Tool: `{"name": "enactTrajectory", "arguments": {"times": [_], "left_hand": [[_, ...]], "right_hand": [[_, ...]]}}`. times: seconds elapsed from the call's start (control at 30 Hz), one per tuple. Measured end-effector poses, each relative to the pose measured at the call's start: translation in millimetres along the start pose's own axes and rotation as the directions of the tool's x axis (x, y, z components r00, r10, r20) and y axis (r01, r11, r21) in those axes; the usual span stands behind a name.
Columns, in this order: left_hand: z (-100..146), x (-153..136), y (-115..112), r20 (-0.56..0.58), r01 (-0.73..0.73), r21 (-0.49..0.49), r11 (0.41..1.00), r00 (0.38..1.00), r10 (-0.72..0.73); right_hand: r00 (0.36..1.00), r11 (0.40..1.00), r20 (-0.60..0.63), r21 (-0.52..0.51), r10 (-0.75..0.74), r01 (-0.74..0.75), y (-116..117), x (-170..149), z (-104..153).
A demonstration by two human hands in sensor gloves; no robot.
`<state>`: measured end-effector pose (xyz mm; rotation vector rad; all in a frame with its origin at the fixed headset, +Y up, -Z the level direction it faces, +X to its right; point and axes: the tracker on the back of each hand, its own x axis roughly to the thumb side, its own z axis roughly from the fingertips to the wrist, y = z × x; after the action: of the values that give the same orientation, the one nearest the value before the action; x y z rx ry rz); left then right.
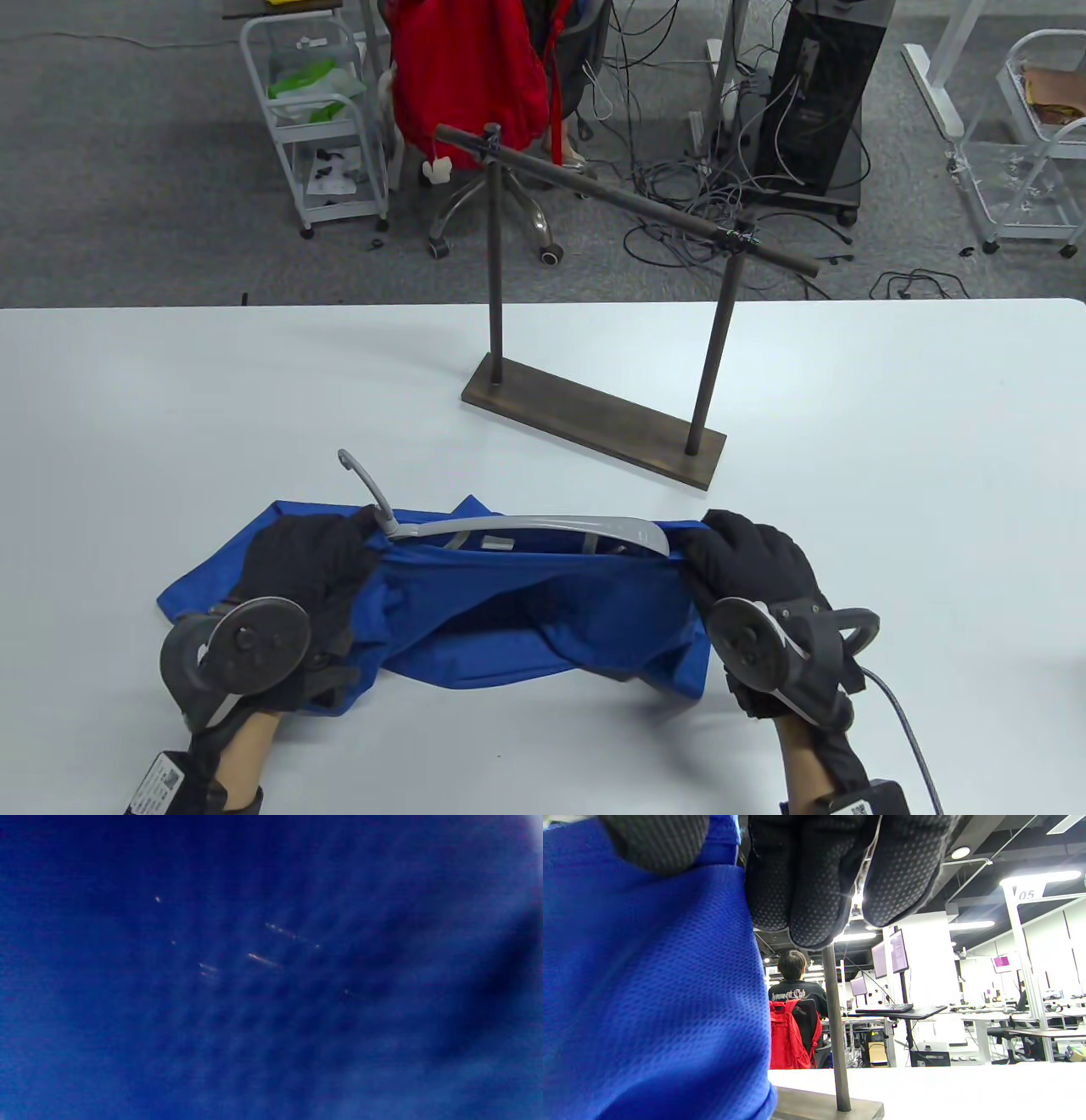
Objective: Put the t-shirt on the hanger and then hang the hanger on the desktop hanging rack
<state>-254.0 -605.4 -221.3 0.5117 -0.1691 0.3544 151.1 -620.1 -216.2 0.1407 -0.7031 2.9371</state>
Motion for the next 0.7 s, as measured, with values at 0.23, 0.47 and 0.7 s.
{"name": "enactTrajectory", "arguments": {"times": [0.23, 0.47, 0.7], "left_hand": [[2, 4, -6, 0.021, 0.066, 0.000, 0.998, 0.998, -0.066], [6, 12, -15, 0.058, 0.063, -0.044, 0.997, 0.996, -0.061], [7, 14, -19, 0.066, 0.086, -0.060, 0.995, 0.994, -0.082]], "right_hand": [[0.998, 0.999, 0.045, -0.017, 0.044, -0.043, 5, 9, 5], [0.985, 0.997, 0.175, -0.073, 0.003, 0.010, 9, 34, 15], [0.924, 0.945, 0.200, 0.092, -0.325, 0.313, 7, 39, 16]]}}
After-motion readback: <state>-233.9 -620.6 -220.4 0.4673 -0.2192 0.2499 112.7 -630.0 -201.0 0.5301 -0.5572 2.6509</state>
